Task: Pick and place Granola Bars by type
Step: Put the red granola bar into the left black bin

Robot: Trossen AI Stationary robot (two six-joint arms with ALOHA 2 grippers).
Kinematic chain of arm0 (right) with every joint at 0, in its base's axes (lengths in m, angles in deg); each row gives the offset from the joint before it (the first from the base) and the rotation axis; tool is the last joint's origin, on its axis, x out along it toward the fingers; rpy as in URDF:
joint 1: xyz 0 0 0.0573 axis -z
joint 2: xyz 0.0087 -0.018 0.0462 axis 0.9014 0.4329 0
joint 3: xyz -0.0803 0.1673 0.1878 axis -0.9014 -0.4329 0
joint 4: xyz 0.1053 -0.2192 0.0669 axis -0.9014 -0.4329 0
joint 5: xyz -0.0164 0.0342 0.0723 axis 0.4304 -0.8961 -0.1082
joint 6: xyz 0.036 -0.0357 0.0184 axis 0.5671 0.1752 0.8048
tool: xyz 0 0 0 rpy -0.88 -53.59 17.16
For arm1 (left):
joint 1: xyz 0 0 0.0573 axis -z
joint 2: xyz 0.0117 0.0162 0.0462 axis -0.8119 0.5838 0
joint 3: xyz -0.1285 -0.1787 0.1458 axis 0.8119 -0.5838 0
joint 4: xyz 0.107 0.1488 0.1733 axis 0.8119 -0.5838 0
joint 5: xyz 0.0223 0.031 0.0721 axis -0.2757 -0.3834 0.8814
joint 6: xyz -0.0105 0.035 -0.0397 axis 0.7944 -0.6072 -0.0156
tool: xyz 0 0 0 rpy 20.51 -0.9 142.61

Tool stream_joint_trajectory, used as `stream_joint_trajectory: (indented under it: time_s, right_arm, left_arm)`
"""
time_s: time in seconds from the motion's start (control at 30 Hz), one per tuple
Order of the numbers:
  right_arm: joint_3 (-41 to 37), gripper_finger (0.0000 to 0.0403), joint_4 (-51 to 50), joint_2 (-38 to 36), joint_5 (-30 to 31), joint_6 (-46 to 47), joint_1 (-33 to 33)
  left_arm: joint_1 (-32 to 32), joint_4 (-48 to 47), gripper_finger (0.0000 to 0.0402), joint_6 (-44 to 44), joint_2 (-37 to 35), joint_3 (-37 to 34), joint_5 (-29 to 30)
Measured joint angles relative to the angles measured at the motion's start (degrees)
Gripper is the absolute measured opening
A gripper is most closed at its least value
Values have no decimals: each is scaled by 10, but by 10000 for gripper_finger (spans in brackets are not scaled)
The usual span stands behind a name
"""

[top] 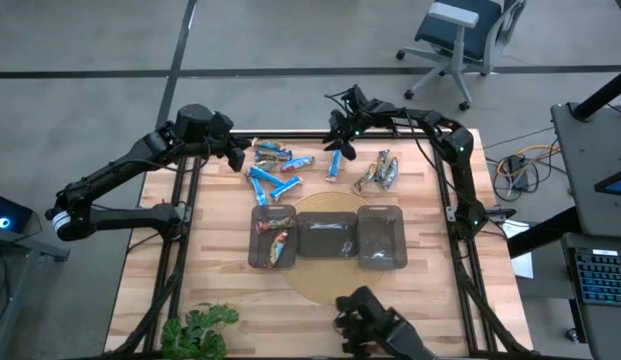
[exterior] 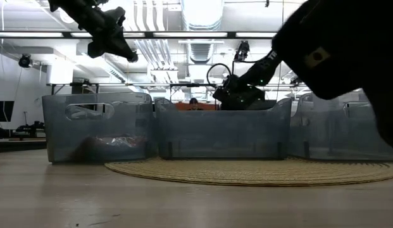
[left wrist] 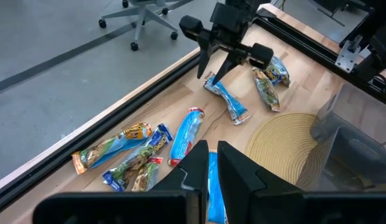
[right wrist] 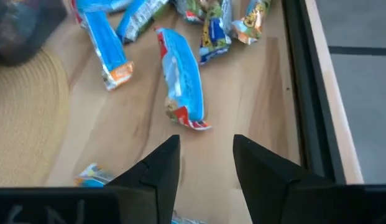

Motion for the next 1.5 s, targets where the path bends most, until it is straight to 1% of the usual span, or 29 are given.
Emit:
stream_joint_trajectory:
  time_s: [0.13, 0.27, 0.5, 0.7, 0.77, 0.97, 1.1, 1.23, 1.5]
  right_arm:
    - [9, 146, 0, 2, 7, -14, -9]
    - [14, 143, -4, 12, 37, -18, -19]
    - [49, 137, -58, 32, 72, -53, -37]
    - [94, 146, -118, 63, 134, -99, -56]
    - [114, 149, -146, 78, 136, -111, -59]
    - [167, 152, -162, 90, 135, -116, -65]
    - [194, 153, -203, 107, 135, -137, -69]
    - [208, 153, -205, 113, 135, -140, -76]
    - [206, 152, -206, 114, 135, -147, -92]
  left_arm:
    - [0, 0, 18, 0, 0, 0, 0]
    - [0, 0, 18, 0, 0, 0, 0]
    - [0, 0, 18, 0, 0, 0, 0]
    - [0, 0, 18, 0, 0, 0, 0]
    - [0, 0, 18, 0, 0, 0, 0]
    - [0, 0, 18, -1, 0, 0, 0]
    - [0, 0, 18, -2, 0, 0, 0]
    - [0, 0, 18, -2, 0, 0, 0]
    - [0, 0, 18, -3, 0, 0, 0]
